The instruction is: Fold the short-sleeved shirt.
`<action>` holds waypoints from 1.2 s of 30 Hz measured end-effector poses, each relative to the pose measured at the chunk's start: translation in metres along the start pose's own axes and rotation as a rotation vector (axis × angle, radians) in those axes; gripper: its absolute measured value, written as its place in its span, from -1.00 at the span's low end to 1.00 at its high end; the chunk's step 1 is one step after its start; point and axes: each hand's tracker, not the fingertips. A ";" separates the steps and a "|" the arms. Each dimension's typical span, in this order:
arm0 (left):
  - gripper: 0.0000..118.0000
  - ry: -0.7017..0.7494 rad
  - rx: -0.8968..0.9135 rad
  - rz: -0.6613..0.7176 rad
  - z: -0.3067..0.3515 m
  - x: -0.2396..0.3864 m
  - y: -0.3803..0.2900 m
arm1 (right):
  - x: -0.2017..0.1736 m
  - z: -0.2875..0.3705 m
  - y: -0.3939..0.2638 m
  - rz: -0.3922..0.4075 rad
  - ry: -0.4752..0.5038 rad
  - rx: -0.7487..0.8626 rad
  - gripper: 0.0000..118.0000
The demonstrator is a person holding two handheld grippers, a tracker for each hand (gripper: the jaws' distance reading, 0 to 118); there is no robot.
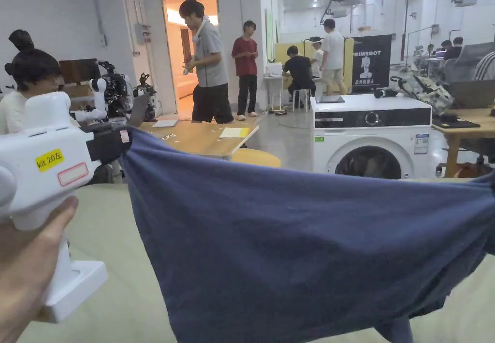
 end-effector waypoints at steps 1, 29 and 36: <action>-1.00 0.004 -0.005 0.005 -0.004 0.001 0.010 | -0.005 -0.005 0.014 0.011 -0.003 0.020 -1.00; -1.00 0.134 -0.102 -0.036 -0.203 -0.023 0.023 | -0.030 -0.224 0.109 0.084 -0.107 -0.020 -1.00; -1.00 0.117 -0.297 0.024 -0.207 -0.029 -0.086 | -0.010 -0.247 0.013 0.068 -0.120 -0.195 -1.00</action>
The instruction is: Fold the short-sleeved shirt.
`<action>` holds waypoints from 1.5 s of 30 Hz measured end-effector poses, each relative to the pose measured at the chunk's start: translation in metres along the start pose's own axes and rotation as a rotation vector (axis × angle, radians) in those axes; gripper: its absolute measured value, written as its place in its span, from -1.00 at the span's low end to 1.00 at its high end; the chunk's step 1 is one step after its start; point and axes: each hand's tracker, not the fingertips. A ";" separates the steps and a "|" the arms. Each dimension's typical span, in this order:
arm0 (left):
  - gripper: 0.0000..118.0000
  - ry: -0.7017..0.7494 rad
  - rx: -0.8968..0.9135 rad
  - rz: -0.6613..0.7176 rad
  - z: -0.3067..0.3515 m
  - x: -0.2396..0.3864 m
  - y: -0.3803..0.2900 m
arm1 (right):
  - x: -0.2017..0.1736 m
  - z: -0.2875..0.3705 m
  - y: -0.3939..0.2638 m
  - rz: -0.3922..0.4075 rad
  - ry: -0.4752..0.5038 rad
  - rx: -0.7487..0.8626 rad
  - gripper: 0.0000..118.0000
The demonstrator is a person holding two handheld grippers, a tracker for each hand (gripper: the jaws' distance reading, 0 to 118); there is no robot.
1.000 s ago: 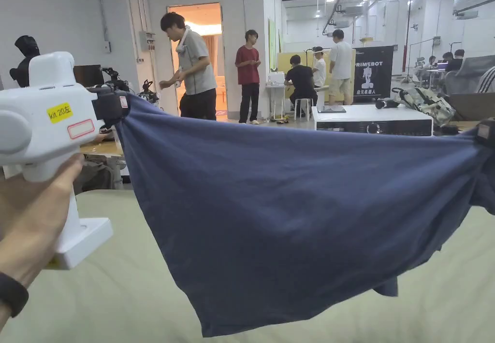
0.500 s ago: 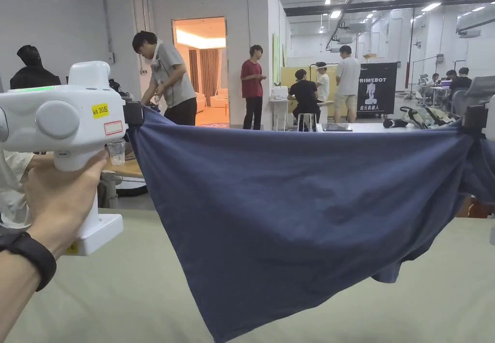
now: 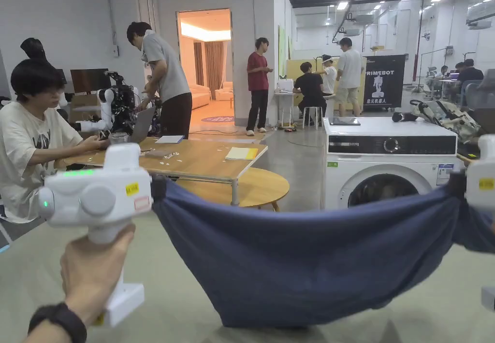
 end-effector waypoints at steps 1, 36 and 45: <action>-1.00 -0.008 -0.013 0.017 0.001 -0.001 -0.016 | 0.004 0.000 -0.016 -0.005 0.004 -0.007 -1.00; 0.22 -0.136 0.190 -0.168 0.275 0.075 -0.167 | 0.013 0.278 -0.229 0.093 0.124 0.111 -0.12; -1.00 -0.247 0.130 -0.100 0.261 0.108 -0.177 | -0.028 0.264 -0.230 0.100 0.166 0.096 -1.00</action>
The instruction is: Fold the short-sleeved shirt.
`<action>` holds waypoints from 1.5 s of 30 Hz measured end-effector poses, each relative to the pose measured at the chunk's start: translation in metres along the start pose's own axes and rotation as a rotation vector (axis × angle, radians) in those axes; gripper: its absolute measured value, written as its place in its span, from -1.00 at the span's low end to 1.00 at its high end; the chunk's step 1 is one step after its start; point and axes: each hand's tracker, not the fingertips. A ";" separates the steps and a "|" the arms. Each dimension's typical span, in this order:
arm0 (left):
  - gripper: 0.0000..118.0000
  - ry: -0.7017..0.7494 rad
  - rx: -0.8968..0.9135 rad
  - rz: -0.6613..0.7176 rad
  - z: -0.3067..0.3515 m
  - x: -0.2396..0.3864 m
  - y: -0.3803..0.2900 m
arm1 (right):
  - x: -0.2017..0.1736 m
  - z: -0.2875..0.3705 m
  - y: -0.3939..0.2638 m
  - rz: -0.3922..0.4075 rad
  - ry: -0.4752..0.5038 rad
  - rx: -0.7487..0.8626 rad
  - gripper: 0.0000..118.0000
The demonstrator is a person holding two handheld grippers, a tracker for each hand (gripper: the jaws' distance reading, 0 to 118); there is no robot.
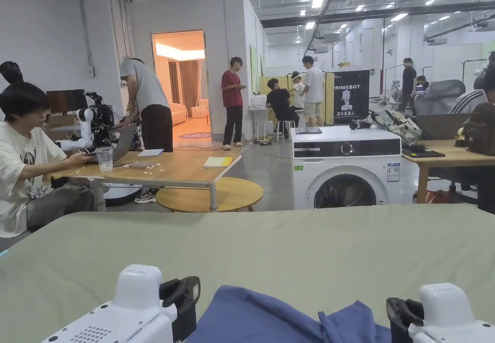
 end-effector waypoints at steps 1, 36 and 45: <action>-1.00 0.005 0.001 -0.002 0.001 -0.002 -0.003 | 0.001 -0.001 -0.002 0.000 0.000 -0.003 -1.00; -1.00 0.134 -0.799 0.142 -0.048 -0.124 -0.175 | 0.129 -0.105 -0.008 -0.006 0.004 -0.475 0.06; -1.00 0.156 -0.814 0.195 -0.051 -0.129 -0.174 | 0.171 -0.289 -0.039 -0.024 -0.041 -0.941 -0.13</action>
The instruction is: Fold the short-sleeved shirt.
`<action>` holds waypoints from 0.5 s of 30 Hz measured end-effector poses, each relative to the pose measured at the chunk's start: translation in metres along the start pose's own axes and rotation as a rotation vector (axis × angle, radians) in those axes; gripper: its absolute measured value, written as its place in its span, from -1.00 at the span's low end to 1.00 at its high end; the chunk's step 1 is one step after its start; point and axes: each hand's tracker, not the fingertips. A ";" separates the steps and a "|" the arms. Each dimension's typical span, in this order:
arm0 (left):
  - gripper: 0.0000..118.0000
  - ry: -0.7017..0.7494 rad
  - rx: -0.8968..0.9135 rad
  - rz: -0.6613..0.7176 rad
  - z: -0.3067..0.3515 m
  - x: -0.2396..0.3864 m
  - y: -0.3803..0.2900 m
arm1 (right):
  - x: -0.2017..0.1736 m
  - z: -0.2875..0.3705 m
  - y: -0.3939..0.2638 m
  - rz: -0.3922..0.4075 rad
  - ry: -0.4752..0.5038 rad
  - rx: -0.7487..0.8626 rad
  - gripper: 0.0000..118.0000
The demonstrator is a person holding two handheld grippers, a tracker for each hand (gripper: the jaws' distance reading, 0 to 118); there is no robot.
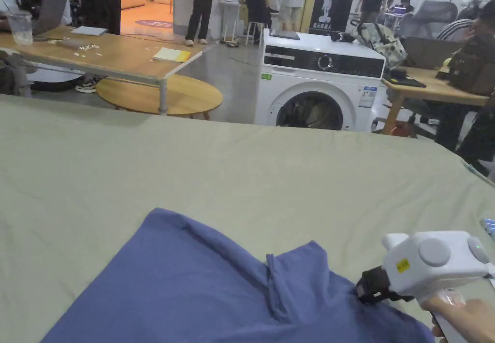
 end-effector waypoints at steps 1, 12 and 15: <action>-1.00 0.003 -0.001 0.003 0.000 0.002 0.000 | -0.002 -0.009 0.000 0.007 0.004 -0.035 -0.19; -1.00 -0.099 0.003 0.118 -0.005 -0.018 0.004 | -0.037 0.037 -0.037 0.130 -0.149 0.251 -1.00; -1.00 -0.153 0.113 0.160 0.005 -0.027 0.004 | -0.034 0.087 -0.044 0.078 -0.099 0.372 -1.00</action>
